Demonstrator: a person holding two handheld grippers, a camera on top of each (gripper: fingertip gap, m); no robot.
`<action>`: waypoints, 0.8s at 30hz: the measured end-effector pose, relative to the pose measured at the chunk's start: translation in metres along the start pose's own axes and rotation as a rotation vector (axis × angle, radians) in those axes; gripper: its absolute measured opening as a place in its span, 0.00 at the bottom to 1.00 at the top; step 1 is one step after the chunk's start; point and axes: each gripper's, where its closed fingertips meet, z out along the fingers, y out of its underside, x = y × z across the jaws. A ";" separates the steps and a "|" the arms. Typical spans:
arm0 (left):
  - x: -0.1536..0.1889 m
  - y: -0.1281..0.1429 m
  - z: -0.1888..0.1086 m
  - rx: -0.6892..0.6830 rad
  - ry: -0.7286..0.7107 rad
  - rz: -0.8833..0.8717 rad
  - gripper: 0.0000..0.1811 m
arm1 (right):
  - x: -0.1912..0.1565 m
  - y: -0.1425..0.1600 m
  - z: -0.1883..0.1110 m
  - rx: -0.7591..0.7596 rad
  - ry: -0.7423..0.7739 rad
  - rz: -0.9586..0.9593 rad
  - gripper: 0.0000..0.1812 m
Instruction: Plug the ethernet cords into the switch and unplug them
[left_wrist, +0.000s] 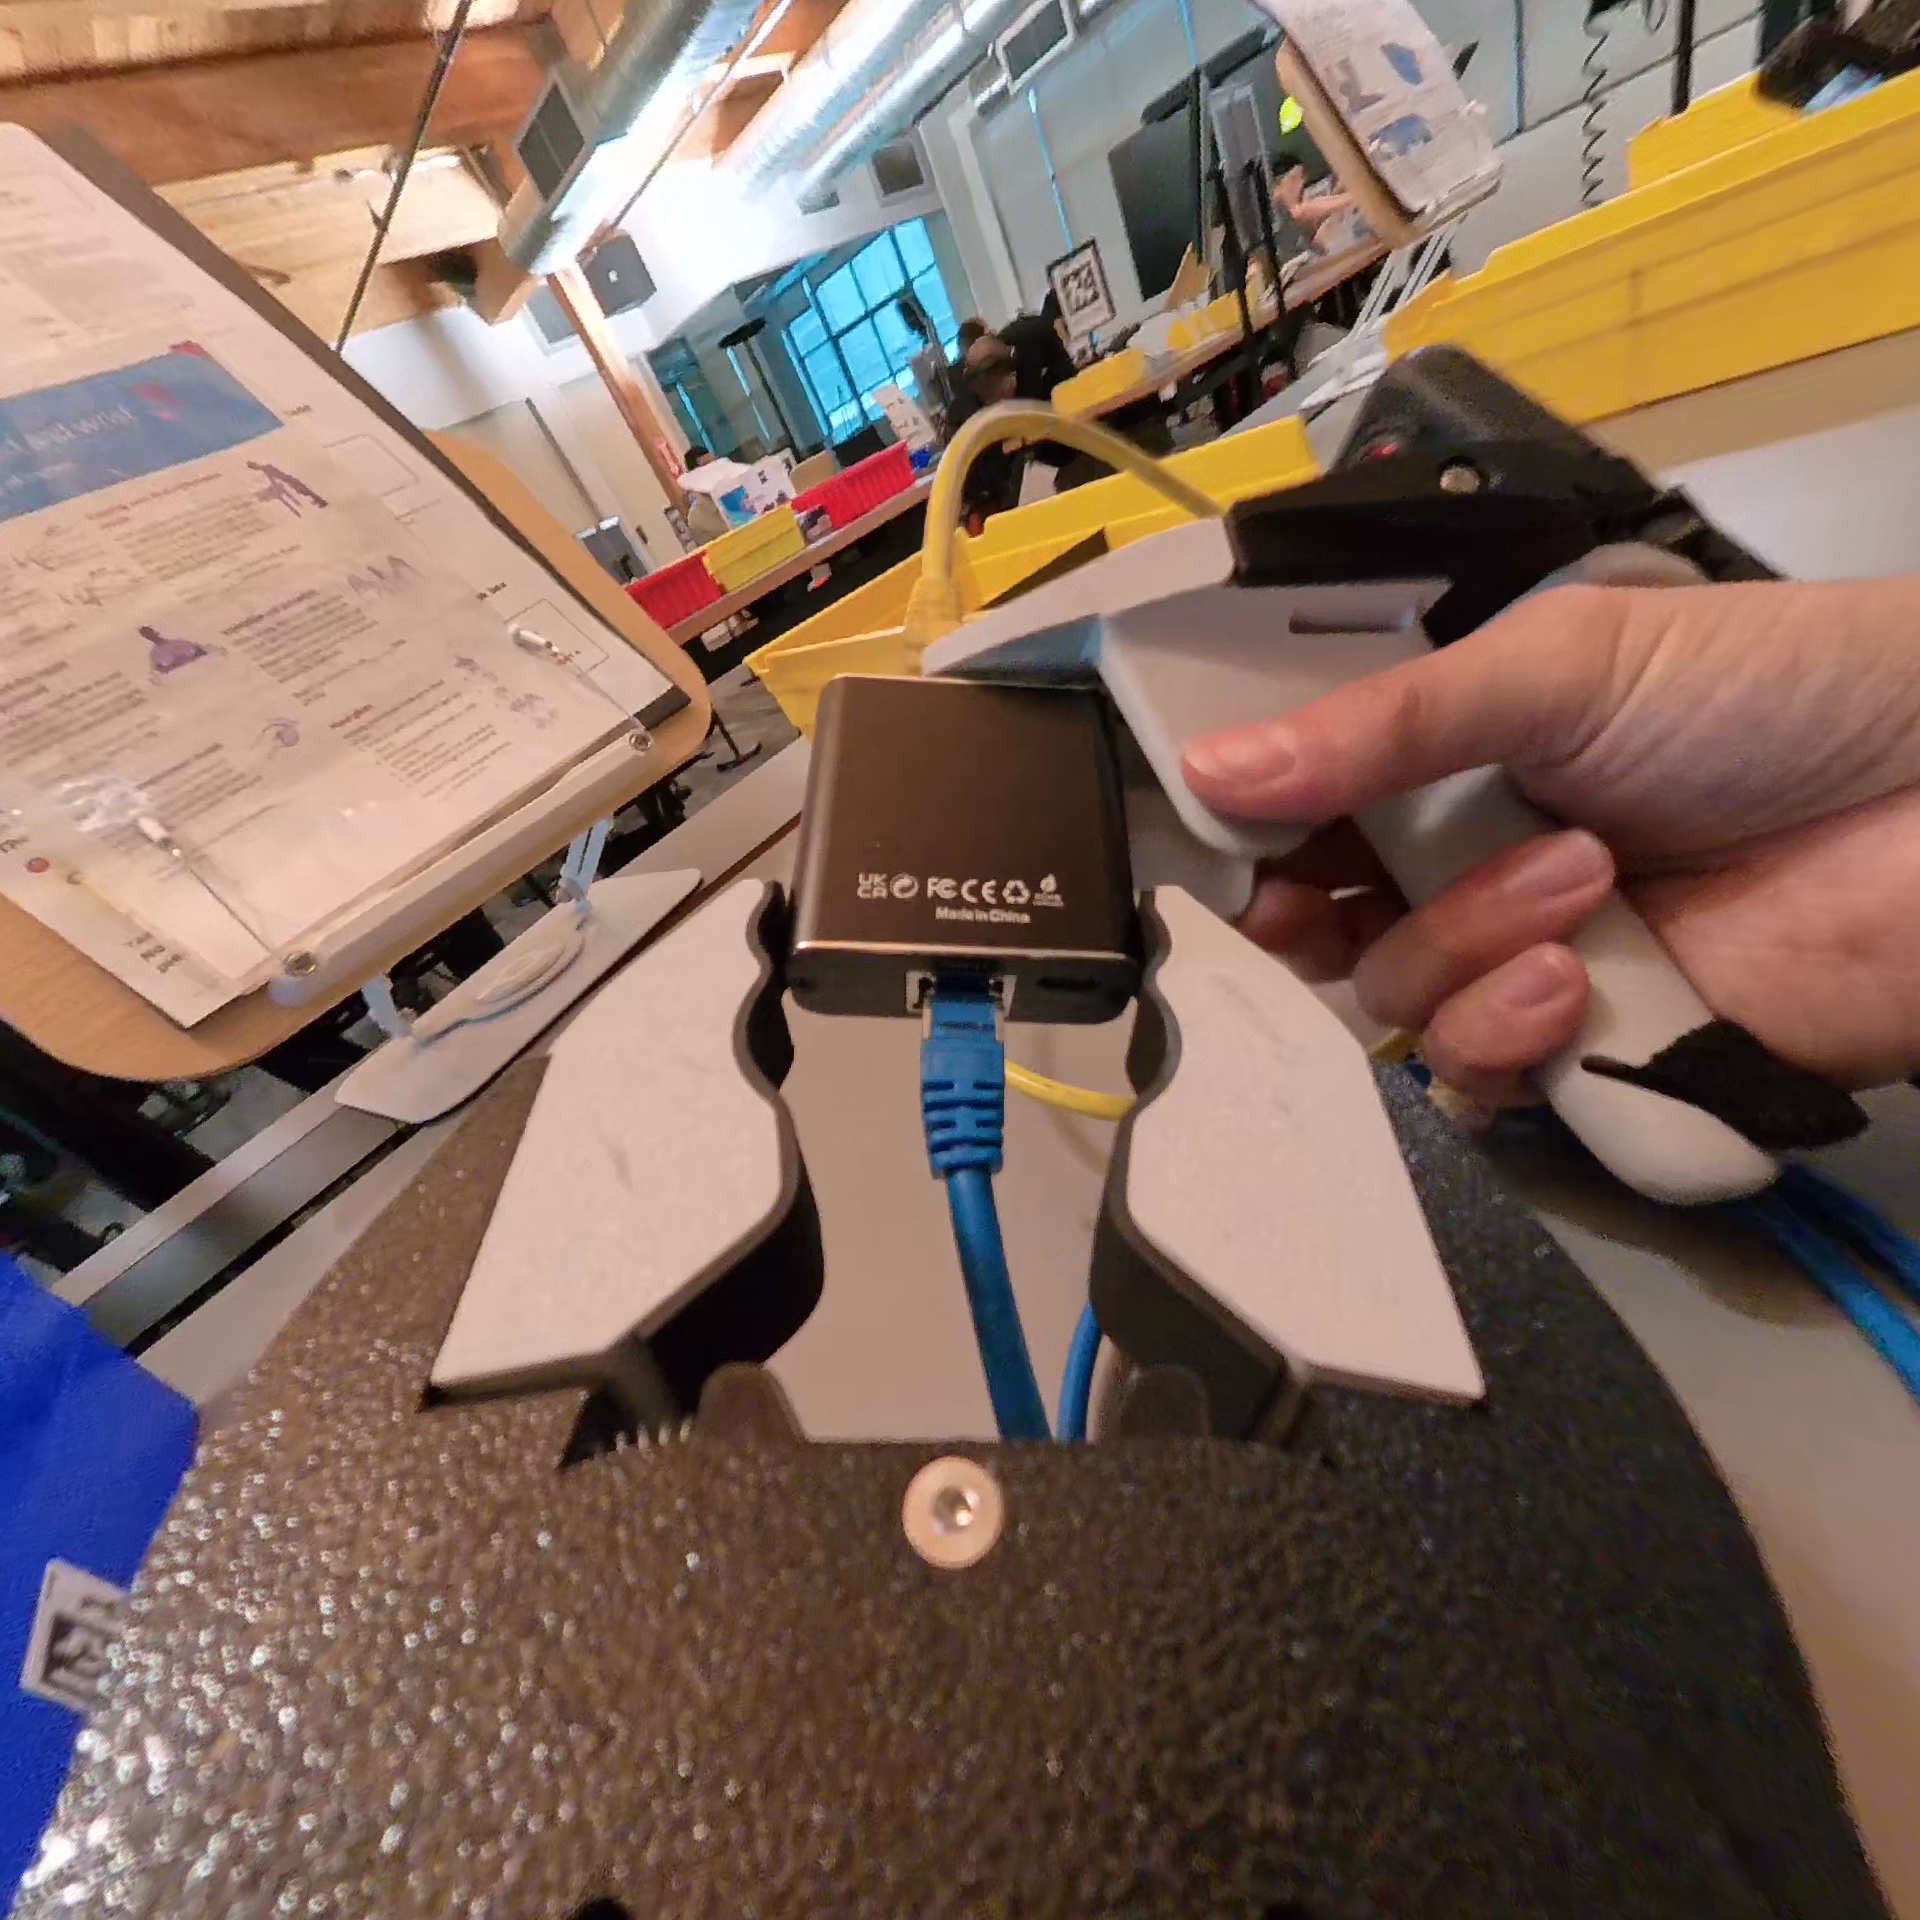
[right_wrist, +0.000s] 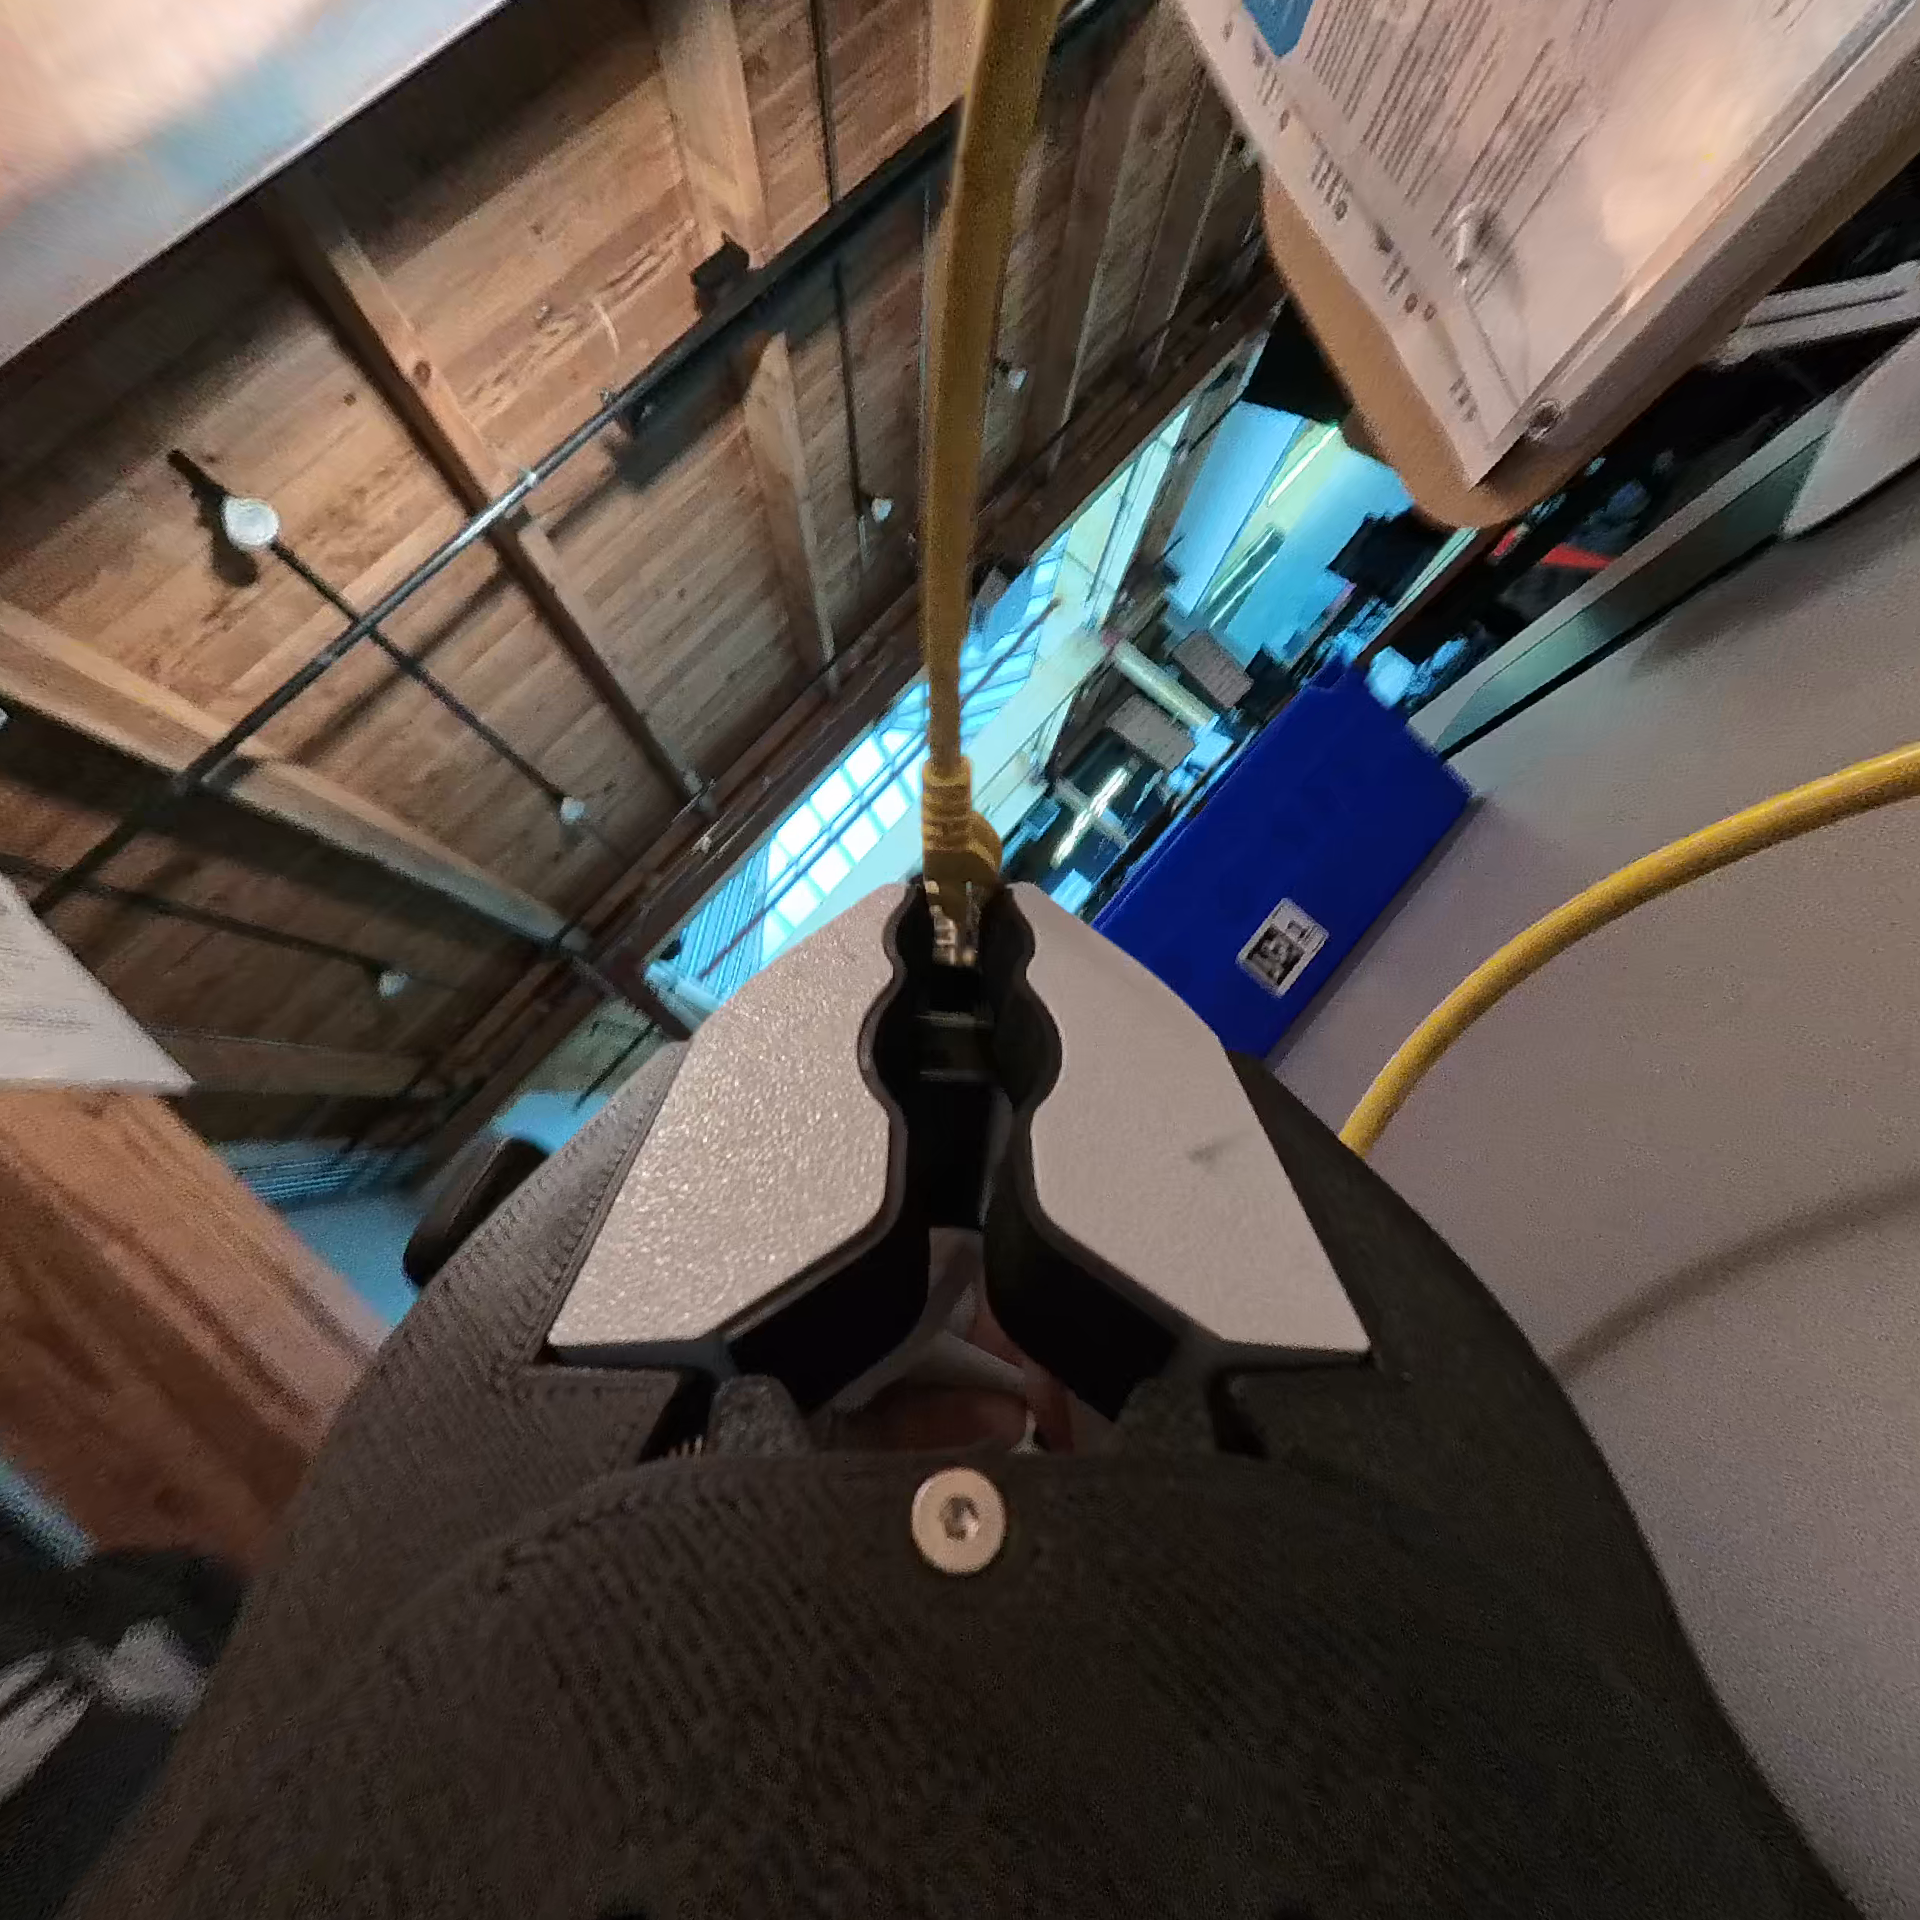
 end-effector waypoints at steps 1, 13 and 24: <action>-0.002 0.000 -0.001 0.000 -0.012 -0.005 0.35 | 0.000 -0.010 -0.003 0.053 0.004 -0.006 0.06; -0.023 0.004 -0.008 0.032 -0.043 -0.152 0.35 | -0.045 -0.101 -0.031 -0.358 0.262 -0.716 0.07; -0.016 0.005 -0.005 0.020 0.007 -0.159 0.35 | 0.050 -0.218 -0.083 -1.081 0.741 -0.921 0.07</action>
